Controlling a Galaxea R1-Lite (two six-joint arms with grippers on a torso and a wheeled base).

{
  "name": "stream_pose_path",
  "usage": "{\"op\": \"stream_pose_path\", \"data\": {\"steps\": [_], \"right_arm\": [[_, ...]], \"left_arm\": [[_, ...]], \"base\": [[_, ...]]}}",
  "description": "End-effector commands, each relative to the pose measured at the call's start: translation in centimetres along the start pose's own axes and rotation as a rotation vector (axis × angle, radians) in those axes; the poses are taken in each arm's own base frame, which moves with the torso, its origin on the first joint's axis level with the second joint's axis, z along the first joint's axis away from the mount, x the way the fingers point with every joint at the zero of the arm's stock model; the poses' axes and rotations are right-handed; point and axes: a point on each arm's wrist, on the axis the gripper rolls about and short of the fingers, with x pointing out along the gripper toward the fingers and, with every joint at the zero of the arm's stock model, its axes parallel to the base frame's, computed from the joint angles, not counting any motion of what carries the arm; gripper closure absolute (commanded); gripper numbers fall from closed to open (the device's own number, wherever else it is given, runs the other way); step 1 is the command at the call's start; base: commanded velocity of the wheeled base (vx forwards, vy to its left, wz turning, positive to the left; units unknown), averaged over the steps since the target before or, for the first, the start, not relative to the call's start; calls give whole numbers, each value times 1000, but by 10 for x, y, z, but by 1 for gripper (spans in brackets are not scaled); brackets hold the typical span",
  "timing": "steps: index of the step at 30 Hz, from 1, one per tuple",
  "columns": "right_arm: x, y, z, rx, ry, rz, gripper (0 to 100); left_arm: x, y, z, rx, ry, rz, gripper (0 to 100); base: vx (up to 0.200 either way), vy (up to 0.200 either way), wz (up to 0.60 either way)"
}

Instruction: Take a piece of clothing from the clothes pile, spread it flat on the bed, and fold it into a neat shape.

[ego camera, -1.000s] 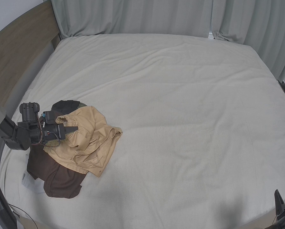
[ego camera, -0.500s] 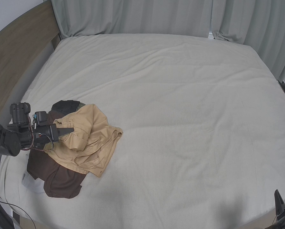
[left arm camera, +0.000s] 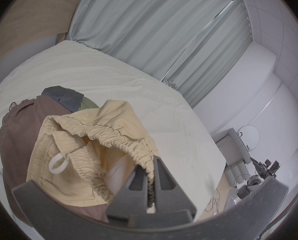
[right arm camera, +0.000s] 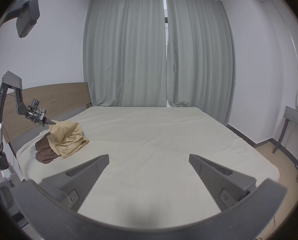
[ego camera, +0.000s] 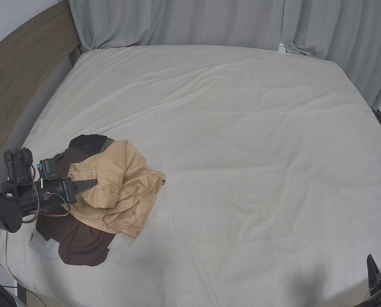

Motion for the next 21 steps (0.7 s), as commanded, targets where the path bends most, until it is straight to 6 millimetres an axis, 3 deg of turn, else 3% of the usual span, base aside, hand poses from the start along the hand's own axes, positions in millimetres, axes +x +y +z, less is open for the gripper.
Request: {"op": "stream_pose_path", "data": {"steps": [1,7,12,21], "right_arm": [[0,0,-5,-1,1,0,0],[0,0,-5,-1,1,0,0],[0,0,-5,-1,1,0,0],[0,0,-5,-1,1,0,0]], "left_arm": [[-1,-8,-7,-4,14,10,100],[1,-19,4,-35,-58,7,100],[9,-47,19,-123,-220,-2,100],[17,-76,23,-196,-294,-40,100]], "base": [[0,0,0],[0,0,0],[0,0,0],[0,0,0]]}}
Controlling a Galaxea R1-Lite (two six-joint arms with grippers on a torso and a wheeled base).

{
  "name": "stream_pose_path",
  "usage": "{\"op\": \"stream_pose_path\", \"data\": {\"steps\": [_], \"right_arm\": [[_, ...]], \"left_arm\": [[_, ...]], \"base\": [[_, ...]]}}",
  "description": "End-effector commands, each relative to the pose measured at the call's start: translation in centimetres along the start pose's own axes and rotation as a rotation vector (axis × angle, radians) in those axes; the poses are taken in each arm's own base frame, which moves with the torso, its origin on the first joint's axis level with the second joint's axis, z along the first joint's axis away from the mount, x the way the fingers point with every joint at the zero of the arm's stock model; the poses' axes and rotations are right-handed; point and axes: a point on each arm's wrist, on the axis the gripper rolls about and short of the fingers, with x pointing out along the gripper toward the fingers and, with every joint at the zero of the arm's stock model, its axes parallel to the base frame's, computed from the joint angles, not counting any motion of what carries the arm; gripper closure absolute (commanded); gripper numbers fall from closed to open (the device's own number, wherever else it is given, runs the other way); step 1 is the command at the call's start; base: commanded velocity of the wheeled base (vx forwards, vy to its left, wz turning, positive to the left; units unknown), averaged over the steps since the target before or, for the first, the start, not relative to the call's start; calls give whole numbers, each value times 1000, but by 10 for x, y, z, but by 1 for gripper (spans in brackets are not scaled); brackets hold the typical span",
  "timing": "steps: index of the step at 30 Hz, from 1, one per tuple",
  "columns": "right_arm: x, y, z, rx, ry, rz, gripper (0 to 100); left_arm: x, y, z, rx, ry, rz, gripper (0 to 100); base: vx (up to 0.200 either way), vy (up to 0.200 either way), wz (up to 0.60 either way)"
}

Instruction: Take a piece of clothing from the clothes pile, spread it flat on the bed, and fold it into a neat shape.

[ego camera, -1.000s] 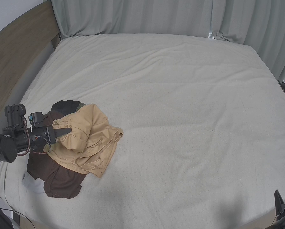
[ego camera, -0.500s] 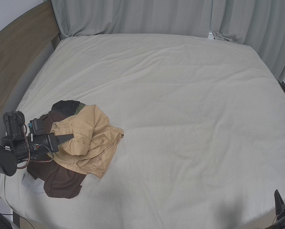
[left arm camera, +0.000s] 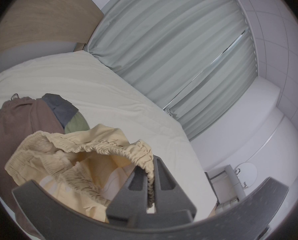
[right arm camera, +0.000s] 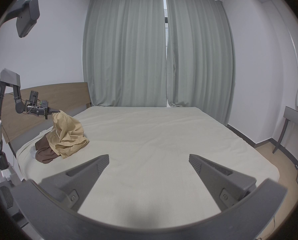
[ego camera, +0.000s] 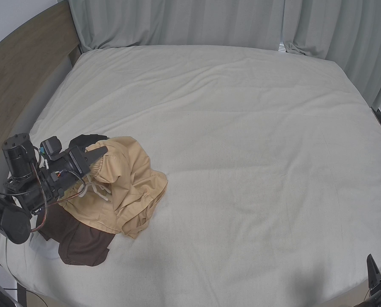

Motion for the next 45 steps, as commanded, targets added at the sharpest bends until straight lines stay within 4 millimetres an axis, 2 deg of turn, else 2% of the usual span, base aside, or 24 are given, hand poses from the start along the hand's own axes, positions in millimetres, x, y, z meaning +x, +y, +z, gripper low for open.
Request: {"op": "stream_pose_path", "data": {"steps": [1,10,15,23,26,30,45], "right_arm": [[0,0,-5,0,1,1,0],[0,0,-5,0,1,1,0],[0,0,-5,0,1,1,0],[0,0,-5,0,1,1,0],[0,0,-5,0,1,1,0],[0,0,-5,0,1,1,0],[0,0,-5,1,1,1,0]], "left_arm": [[-1,-17,0,-14,-9,-48,100],[-7,-43,9,-86,-42,-121,100],[-2,-59,13,-125,-93,-116,100],[6,-82,9,-185,-141,-125,100],[6,-84,9,-191,-145,-129,100],[7,-101,9,-211,-172,-153,100],[12,-132,8,-279,-208,-212,100]], "base": [[0,0,0],[0,0,0],[0,0,0],[0,0,0],[0,0,0],[0,0,0],[0,0,0]]}}
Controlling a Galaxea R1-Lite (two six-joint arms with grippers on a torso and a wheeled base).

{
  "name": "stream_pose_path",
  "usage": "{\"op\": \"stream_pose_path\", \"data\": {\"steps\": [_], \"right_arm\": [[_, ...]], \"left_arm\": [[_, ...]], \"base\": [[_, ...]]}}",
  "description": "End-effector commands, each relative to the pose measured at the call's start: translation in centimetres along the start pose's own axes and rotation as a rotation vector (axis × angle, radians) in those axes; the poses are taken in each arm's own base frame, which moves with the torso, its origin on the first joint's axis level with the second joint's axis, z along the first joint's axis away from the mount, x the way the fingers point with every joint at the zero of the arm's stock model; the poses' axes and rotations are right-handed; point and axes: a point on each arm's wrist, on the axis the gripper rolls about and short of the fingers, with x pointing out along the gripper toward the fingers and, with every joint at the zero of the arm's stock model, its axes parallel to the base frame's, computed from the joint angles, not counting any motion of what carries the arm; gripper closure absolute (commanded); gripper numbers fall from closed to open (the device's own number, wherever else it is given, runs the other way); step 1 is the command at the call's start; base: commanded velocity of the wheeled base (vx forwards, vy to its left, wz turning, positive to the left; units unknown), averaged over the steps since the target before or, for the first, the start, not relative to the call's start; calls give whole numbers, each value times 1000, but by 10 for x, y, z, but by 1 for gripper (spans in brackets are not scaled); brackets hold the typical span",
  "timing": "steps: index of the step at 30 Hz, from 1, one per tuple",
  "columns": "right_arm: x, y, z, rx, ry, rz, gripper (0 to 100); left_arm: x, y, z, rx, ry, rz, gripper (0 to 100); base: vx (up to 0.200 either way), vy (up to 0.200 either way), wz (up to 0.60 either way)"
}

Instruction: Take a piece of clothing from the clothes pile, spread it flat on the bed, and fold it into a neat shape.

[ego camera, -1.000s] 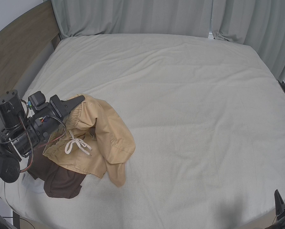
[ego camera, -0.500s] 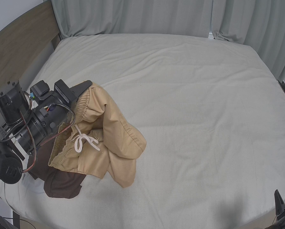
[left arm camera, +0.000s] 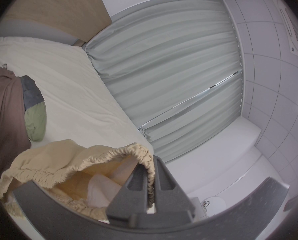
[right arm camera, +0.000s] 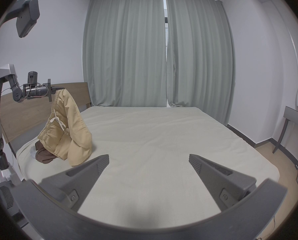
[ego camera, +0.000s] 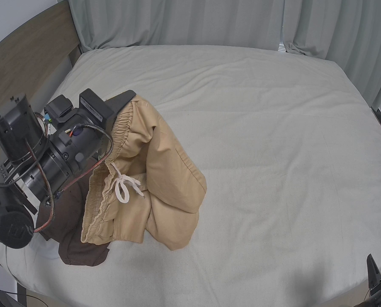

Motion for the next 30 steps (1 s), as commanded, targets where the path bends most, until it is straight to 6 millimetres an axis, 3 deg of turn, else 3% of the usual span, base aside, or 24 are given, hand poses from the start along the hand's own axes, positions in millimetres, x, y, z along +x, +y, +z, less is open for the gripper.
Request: {"op": "stream_pose_path", "data": {"steps": [1,12,20,30], "right_arm": [[0,0,-5,-1,1,0,0],[0,0,-5,1,1,2,0],[0,0,-5,1,1,0,0],[0,0,-5,1,1,0,0]], "left_arm": [[2,-8,-1,-18,-2,-28,100],[6,-24,-12,-81,49,-66,100],[9,-41,-32,-119,122,-116,100],[36,-53,-52,-171,191,-142,100]], "base": [[0,0,0],[0,0,0],[0,0,0],[0,0,0]]}}
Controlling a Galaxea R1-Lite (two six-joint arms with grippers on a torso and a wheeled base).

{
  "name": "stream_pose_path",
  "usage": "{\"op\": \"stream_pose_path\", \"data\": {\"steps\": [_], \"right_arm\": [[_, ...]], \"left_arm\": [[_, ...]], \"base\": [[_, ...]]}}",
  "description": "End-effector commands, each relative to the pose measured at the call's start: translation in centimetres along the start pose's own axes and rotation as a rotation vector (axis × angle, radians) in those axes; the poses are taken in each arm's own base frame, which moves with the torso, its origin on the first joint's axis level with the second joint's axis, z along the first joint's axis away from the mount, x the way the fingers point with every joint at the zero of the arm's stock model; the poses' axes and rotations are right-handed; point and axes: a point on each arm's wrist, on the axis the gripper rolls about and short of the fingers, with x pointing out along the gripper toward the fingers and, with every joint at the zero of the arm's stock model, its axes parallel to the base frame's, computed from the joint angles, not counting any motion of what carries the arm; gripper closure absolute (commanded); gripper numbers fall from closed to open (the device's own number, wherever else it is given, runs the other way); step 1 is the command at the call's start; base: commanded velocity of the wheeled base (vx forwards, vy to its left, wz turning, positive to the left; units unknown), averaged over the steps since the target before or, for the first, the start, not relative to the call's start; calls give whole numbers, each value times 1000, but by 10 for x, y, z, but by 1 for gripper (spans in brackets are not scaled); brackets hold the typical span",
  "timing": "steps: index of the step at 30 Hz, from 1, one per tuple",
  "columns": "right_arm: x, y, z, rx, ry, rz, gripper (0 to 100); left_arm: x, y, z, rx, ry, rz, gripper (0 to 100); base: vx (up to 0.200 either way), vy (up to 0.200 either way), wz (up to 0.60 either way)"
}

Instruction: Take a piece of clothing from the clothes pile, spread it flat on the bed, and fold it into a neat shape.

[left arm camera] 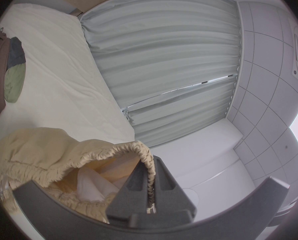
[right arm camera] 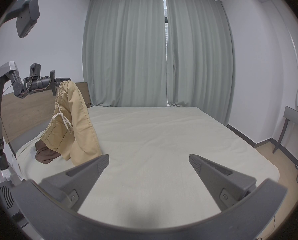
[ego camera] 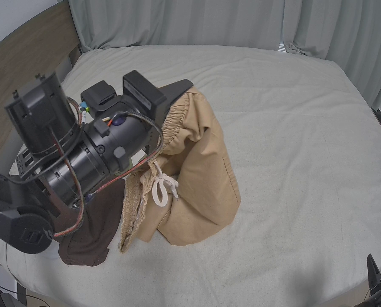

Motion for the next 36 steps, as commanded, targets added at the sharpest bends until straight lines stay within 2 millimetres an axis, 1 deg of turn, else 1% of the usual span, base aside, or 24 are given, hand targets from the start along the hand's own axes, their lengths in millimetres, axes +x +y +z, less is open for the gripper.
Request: {"op": "stream_pose_path", "data": {"steps": [1,3,10,12,18,22,23,24,27,31,33,36], "right_arm": [[0,0,-5,0,2,1,0],[0,0,-5,0,2,1,0],[0,0,-5,-2,2,1,0],[0,0,-5,-2,2,1,0],[0,0,-5,-2,2,1,0],[0,0,-5,0,2,1,0],[0,0,-5,0,2,1,0],[0,0,-5,0,2,1,0],[0,0,-5,0,2,1,0],[0,0,-5,0,2,1,0],[0,0,-5,1,2,1,0],[0,0,-5,0,2,1,0]], "left_arm": [[18,-4,-13,-21,44,-16,100],[24,-4,-18,-24,64,-21,100],[45,14,-62,-38,196,-4,100],[52,16,-73,-41,219,-8,100],[68,17,-86,-46,272,-28,100],[72,12,-88,-49,286,-33,100],[74,3,-89,-62,294,-61,100],[74,3,-89,-62,294,-61,100],[74,-16,-92,-80,318,-119,100],[73,-41,-91,-90,335,-175,100],[74,-50,-90,-94,337,-191,100],[76,-69,-80,-113,316,-234,100]], "base": [[0,0,0],[0,0,0],[0,0,0],[0,0,0],[0,0,0],[0,0,0],[0,0,0],[0,0,0],[0,0,0],[0,0,0],[0,0,0],[0,0,0]]}}
